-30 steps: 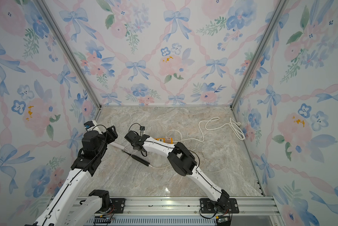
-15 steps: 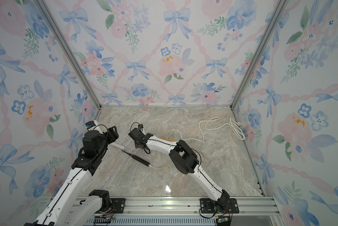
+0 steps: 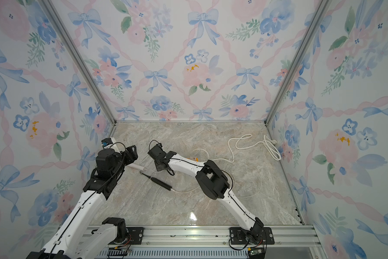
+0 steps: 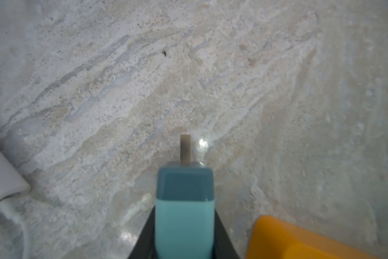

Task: Charge the electric toothbrush
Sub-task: Pick up the plug from the center of the board, then place the plug at the center of the board.

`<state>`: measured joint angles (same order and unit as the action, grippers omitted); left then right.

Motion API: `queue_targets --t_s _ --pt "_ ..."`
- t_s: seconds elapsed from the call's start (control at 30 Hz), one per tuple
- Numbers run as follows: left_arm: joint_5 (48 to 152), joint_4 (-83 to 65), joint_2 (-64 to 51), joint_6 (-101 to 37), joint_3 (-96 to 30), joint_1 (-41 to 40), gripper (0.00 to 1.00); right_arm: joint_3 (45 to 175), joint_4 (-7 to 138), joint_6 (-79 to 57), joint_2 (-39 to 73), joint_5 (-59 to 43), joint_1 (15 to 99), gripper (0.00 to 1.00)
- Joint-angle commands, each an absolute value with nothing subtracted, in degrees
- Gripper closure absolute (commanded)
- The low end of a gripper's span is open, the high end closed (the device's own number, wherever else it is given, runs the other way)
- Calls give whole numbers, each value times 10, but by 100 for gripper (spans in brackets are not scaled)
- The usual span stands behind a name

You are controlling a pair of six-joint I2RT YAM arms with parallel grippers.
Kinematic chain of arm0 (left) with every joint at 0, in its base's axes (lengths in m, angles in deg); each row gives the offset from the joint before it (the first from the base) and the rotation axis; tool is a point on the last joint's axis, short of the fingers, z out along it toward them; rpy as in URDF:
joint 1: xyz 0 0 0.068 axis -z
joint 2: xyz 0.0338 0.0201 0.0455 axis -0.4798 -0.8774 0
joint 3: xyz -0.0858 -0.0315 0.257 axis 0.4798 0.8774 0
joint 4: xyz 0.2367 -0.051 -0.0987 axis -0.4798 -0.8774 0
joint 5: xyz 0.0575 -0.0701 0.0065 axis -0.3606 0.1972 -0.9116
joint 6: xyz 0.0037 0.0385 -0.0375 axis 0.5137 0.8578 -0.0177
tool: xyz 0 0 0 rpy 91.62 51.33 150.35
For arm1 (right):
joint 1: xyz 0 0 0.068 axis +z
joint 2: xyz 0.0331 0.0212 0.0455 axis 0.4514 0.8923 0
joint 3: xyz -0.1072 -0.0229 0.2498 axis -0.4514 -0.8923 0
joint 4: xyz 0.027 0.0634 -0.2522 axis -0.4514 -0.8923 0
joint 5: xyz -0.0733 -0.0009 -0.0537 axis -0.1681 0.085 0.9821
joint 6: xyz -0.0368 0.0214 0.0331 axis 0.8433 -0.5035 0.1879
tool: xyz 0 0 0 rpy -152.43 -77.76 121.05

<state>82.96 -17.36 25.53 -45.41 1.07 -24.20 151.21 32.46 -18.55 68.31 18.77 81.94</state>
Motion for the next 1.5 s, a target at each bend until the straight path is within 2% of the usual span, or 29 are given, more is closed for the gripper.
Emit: queue_targets --t_s 0.0,0.23,0.37,0.5,0.67,0.9,1.1,1.47 --pt "871 -180 246 -434 -6 -253 21 1514 257 -80 611 126 811 92" --pt "885 -180 243 -434 -7 -262 21 1590 51 79 582 34 782 93" --pt "898 -176 240 -431 -5 -263 21 1691 -106 179 616 42 780 93" --pt "917 -170 239 -422 -2 -263 20 1739 -179 233 633 40 769 90" --pt "936 -162 237 -414 2 -263 18 1760 -283 309 648 134 761 87" --pt "968 -149 229 -411 4 -263 15 1749 -318 369 642 174 739 85" --pt "972 -145 227 -413 4 -263 15 1753 -317 463 671 252 753 83" --pt "977 -144 228 -410 4 -264 14 1783 -284 511 761 241 786 82"
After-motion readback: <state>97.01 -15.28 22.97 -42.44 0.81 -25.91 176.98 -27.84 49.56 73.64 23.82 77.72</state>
